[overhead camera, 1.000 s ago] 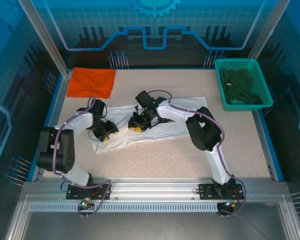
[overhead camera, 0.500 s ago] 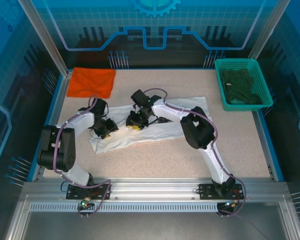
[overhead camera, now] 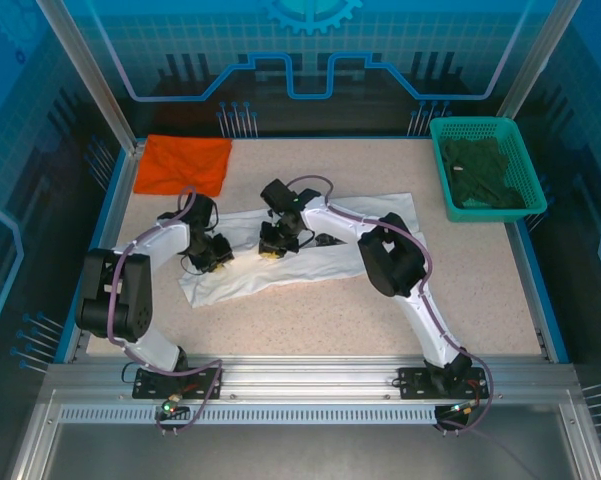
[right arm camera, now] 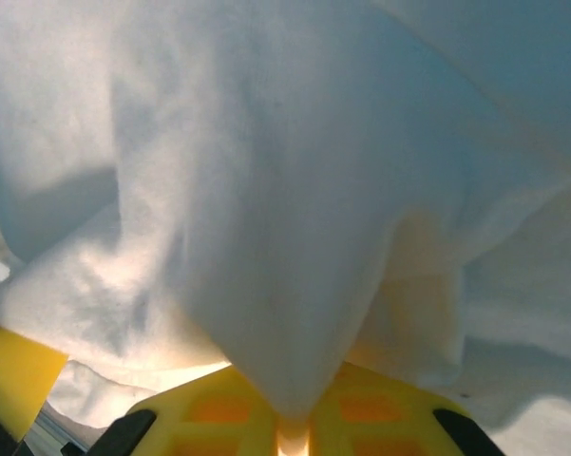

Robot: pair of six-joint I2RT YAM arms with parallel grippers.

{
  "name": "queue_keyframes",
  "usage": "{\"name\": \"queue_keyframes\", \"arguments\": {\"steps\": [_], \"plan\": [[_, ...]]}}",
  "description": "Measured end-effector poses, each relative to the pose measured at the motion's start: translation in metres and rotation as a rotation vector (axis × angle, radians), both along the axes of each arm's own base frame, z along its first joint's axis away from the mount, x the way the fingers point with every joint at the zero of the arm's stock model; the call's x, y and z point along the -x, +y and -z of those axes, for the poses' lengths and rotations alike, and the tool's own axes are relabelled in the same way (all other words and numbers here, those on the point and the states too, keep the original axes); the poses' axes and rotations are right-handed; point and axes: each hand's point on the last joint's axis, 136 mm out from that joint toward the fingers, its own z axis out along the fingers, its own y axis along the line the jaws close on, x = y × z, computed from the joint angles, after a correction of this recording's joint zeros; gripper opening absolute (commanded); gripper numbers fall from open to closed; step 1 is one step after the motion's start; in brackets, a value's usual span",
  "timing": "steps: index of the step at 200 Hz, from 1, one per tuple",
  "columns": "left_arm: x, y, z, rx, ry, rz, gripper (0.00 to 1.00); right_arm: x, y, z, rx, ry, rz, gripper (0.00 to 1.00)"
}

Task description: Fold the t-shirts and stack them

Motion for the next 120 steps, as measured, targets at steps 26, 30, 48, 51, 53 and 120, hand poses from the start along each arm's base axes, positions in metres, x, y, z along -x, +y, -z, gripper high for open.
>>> {"name": "queue_keyframes", "arguments": {"steps": [26, 30, 48, 51, 53, 120], "plan": [[-0.005, -0.001, -0.008, 0.007, -0.014, 0.002, 0.18, -0.002, -0.001, -0.016, 0.016, -0.015, -0.016, 0.13], [-0.005, -0.002, -0.010, 0.010, -0.015, 0.003, 0.17, -0.002, -0.001, -0.019, 0.017, -0.016, -0.020, 0.13], [-0.004, -0.005, -0.016, 0.029, -0.013, 0.008, 0.17, -0.001, -0.003, -0.029, 0.035, -0.012, -0.034, 0.13], [-0.004, -0.006, -0.017, 0.034, -0.012, 0.009, 0.17, -0.001, -0.004, -0.030, 0.040, -0.013, -0.040, 0.13], [-0.003, -0.006, -0.018, 0.035, -0.011, 0.010, 0.17, -0.001, -0.005, -0.031, 0.044, -0.011, -0.041, 0.13], [0.015, -0.020, -0.027, 0.118, 0.053, 0.050, 0.19, 0.014, -0.026, -0.027, 0.179, 0.051, -0.158, 0.22]]}}
